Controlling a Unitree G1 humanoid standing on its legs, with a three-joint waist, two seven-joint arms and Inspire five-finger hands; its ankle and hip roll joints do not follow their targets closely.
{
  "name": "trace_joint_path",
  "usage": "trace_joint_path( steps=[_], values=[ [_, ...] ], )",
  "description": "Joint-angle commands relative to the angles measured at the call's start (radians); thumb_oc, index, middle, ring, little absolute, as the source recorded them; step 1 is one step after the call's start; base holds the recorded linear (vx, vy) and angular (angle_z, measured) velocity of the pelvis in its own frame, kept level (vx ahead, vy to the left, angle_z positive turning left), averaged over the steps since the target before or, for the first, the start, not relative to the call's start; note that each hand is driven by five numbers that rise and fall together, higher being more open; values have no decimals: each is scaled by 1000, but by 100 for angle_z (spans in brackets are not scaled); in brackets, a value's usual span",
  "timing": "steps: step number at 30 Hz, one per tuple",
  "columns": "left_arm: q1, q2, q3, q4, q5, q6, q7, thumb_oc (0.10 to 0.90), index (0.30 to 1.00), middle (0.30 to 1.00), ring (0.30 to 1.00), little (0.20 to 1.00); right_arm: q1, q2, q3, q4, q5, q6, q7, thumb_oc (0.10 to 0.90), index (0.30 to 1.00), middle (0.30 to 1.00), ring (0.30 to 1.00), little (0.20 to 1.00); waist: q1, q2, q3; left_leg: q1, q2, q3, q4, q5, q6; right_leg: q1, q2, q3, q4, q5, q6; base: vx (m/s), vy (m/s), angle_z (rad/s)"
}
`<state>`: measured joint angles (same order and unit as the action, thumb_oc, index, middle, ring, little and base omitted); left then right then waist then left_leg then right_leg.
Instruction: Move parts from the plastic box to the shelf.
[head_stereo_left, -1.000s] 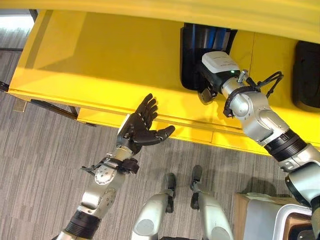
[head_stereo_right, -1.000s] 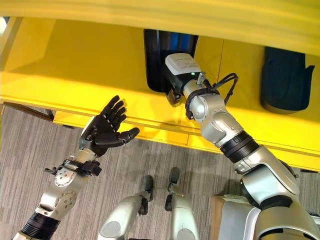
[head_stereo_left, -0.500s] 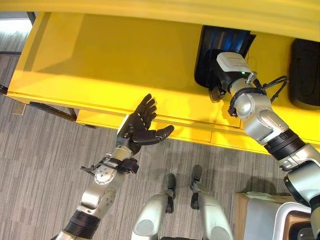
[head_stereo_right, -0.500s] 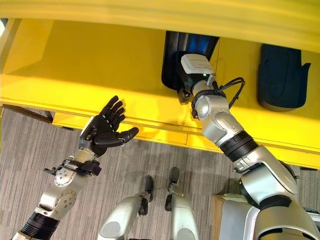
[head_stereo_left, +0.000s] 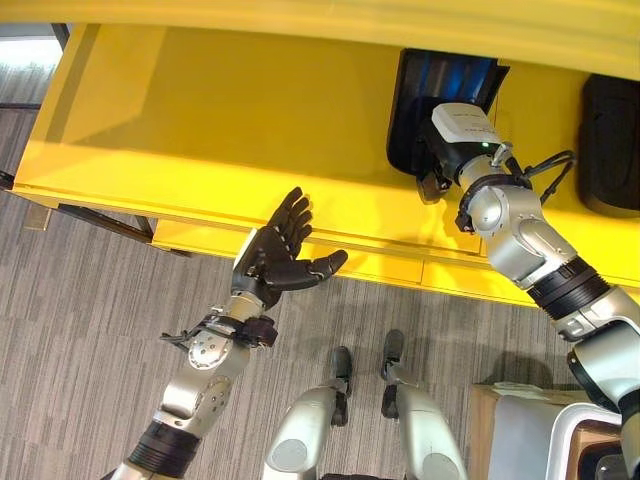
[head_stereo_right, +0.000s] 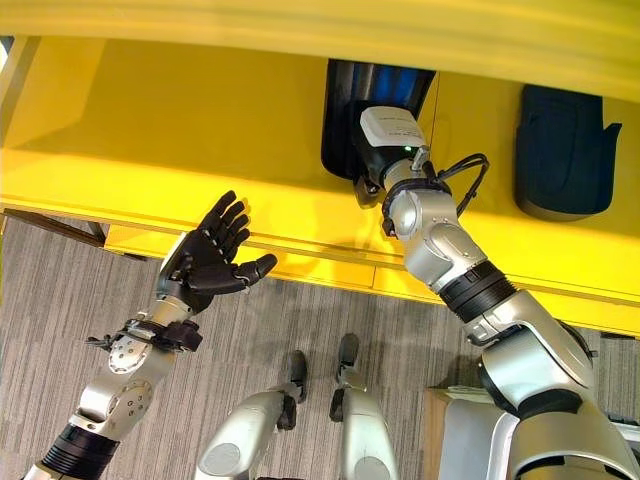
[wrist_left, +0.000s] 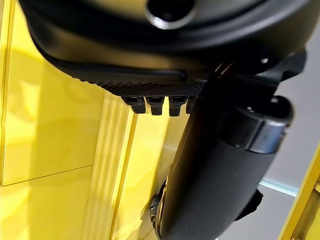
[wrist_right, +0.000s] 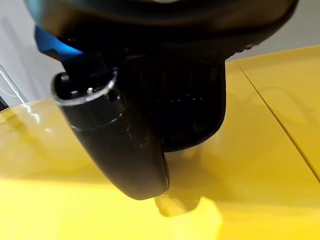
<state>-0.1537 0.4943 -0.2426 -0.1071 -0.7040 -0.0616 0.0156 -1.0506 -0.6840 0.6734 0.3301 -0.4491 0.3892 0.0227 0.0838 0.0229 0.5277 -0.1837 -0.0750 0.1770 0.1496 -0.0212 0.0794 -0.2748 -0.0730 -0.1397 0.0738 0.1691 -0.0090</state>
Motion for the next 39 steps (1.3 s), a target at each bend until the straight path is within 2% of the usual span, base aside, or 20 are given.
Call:
trace_joint_path(
  steps=[1, 13, 24, 39],
  values=[
    [32, -24, -107, -69, -45, 2, -29, 900, 1000, 1000, 1000, 1000, -207, -27, -16, -111, -94, -51, -38, 400, 300, 300, 300, 300, -19, 8, -42, -6, 65, -10, 96, -90, -59, 6, -22, 17, 99, -141, 80, 0, 0, 0],
    [34, -27, -100, -77, -41, 5, -25, 900, 1000, 1000, 1000, 1000, -139, -19, -42, -200, -128, -42, -4, 400, 300, 300, 300, 300, -37, 10, -33, -10, 66, -4, 100, -90, -58, -5, -20, 28, 107, -142, 79, -5, 4, -2],
    [28, -31, -99, -81, -41, 16, -20, 900, 1000, 1000, 1000, 1000, -110, -8, -61, -211, -138, -14, 20, 400, 300, 300, 300, 300, -45, 11, -33, -10, 64, 0, 108, -95, -56, -9, -21, 33, 114, -142, 80, 0, 0, 0],
    [27, -34, -93, -85, -38, 13, -16, 900, 1000, 1000, 1000, 1000, -68, -9, -83, -232, -144, -36, 40, 400, 300, 300, 300, 300, -55, 10, -32, -10, 63, 5, 105, -94, -52, -16, -20, 39, 117, -141, 81, 0, 0, 0]
  ],
)
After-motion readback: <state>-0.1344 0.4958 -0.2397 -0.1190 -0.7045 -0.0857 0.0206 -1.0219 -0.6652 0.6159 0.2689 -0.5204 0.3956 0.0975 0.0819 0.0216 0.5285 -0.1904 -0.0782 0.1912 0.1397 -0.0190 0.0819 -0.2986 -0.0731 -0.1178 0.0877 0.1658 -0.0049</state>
